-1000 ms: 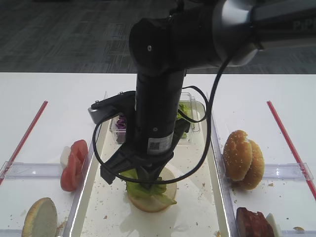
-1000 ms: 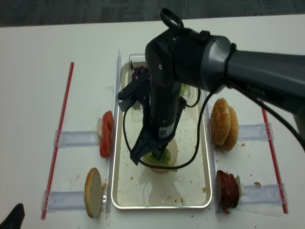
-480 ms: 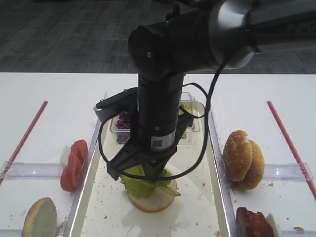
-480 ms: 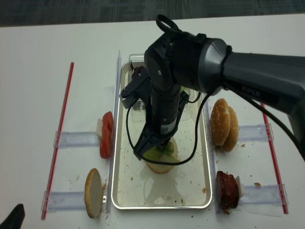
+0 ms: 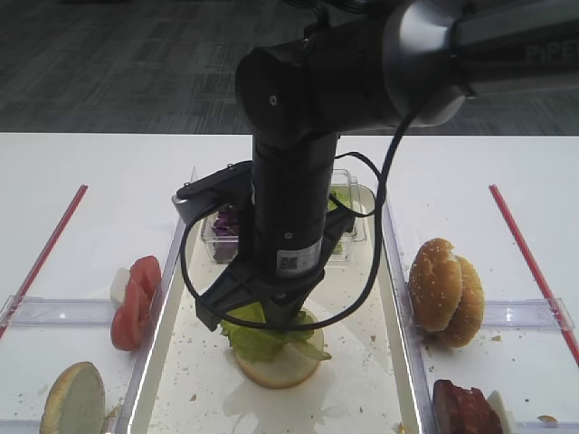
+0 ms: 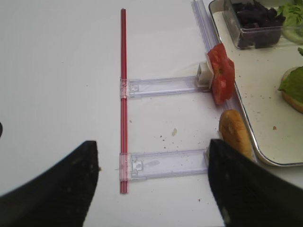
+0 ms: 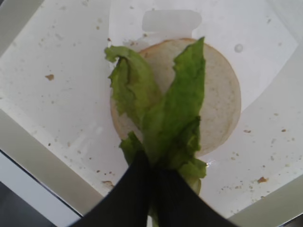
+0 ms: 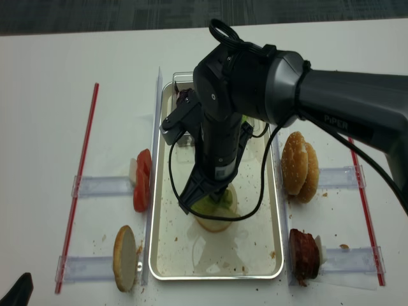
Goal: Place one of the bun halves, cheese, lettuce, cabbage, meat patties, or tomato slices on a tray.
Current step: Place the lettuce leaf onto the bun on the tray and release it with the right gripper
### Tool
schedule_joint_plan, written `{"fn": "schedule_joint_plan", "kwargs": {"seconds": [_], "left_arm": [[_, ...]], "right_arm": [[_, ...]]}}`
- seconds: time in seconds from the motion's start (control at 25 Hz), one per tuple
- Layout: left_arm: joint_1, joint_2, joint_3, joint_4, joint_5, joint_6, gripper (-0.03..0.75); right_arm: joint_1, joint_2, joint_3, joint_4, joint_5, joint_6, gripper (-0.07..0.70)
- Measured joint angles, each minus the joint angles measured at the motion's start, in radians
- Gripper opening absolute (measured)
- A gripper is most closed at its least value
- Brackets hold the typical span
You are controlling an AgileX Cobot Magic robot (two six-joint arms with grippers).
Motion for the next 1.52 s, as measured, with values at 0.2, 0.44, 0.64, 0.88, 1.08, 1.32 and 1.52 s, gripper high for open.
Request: {"fn": "schedule_joint_plan", "kwargs": {"seconds": [0.2, 0.44, 0.64, 0.88, 1.08, 1.32, 1.52], "left_arm": [[0.0, 0.0, 0.0, 0.0, 0.0, 0.0, 0.454], [0.0, 0.0, 0.0, 0.0, 0.0, 0.0, 0.454], [0.0, 0.0, 0.0, 0.0, 0.0, 0.0, 0.454], [0.0, 0.0, 0.0, 0.0, 0.0, 0.0, 0.454], [0.0, 0.0, 0.0, 0.0, 0.0, 0.0, 0.454], [0.0, 0.0, 0.0, 0.0, 0.0, 0.0, 0.454], [0.0, 0.0, 0.0, 0.0, 0.0, 0.0, 0.454]], "right_arm": [[0.0, 0.0, 0.0, 0.004, 0.003, -0.004, 0.06], [0.0, 0.0, 0.0, 0.005, 0.004, -0.007, 0.06], [0.0, 0.029, 0.0, 0.013, 0.008, -0.009, 0.137], [0.0, 0.064, 0.0, 0.026, -0.002, -0.018, 0.263], [0.0, 0.064, 0.0, 0.01, -0.006, -0.017, 0.301], [0.0, 0.064, 0.0, -0.007, -0.007, -0.02, 0.496], [0.0, 0.064, 0.0, -0.01, -0.008, -0.024, 0.642]]}}
